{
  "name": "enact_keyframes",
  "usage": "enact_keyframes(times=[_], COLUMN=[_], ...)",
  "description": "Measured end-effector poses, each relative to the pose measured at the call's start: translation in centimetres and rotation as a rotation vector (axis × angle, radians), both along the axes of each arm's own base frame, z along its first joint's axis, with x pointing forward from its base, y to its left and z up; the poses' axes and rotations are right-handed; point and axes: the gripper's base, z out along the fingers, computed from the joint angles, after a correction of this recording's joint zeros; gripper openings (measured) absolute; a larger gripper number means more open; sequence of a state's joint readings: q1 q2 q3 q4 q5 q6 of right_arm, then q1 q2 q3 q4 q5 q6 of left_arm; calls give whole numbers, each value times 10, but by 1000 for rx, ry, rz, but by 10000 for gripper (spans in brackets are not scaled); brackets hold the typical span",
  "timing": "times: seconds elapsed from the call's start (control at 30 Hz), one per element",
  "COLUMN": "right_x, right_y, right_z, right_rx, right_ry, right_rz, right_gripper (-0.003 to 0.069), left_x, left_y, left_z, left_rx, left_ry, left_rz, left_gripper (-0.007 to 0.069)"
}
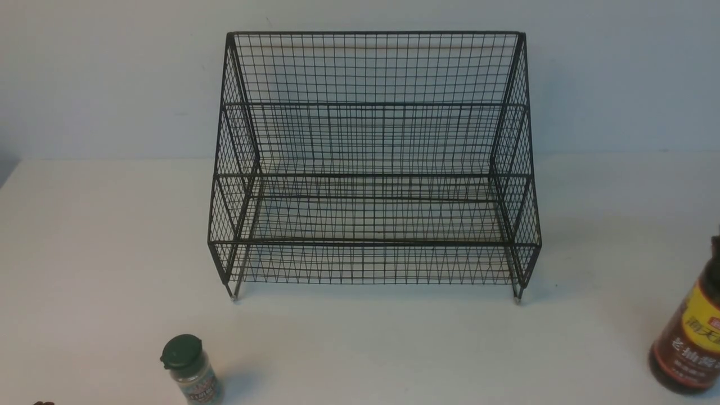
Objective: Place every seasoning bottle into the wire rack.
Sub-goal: Use the right arm to put the condiment bottle back on the shelf
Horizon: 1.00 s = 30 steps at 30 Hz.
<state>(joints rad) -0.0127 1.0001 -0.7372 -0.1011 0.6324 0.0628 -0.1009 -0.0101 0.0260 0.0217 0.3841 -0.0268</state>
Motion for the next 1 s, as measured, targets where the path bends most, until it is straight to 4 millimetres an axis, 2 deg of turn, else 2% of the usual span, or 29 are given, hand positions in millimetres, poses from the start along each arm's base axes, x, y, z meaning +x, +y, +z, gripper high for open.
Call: enact_keyframes(times=[0.1, 0.17, 0.23, 0.27, 0.3, 0.33, 0.37, 0.5, 0.57, 0.6, 0.63, 0.8, 1.0], right_x=[-8, -17, -20, -22, -24, -27, -27, -18, 0, 1, 20, 82, 136], right_y=[-1, -2, -1, 1, 2, 6, 10, 26, 35, 37, 46, 77, 107], right_z=[28, 69, 90, 110, 119, 140, 152, 186, 193, 195, 195, 175, 149], right_rx=[-10, -7, 5, 25, 36, 71, 113, 229, 311, 327, 378, 379, 271], right_ry=[-16, -78, -130, -187, -216, -281, -322, -451, -479, -488, -491, -502, -559], right_rz=[-12, -23, -21, -15, -6, 24, 56, 198, 285, 304, 381, 581, 608], right_gripper=[268, 268, 268, 268, 268, 268, 268, 268, 268, 268, 268, 268, 268], left_x=[0, 0, 0, 0, 0, 0, 0, 0, 0, 0, 0, 0, 0], left_y=[0, 0, 0, 0, 0, 0, 0, 0, 0, 0, 0, 0, 0], left_z=[0, 0, 0, 0, 0, 0, 0, 0, 0, 0, 0, 0, 0], left_rx=[0, 0, 0, 0, 0, 0, 0, 0, 0, 0, 0, 0, 0], left_ry=[0, 0, 0, 0, 0, 0, 0, 0, 0, 0, 0, 0, 0], left_rz=[0, 0, 0, 0, 0, 0, 0, 0, 0, 0, 0, 0, 0], left_gripper=[-13, -13, -13, -13, -13, -13, -13, -13, -13, -13, -13, -13, -13])
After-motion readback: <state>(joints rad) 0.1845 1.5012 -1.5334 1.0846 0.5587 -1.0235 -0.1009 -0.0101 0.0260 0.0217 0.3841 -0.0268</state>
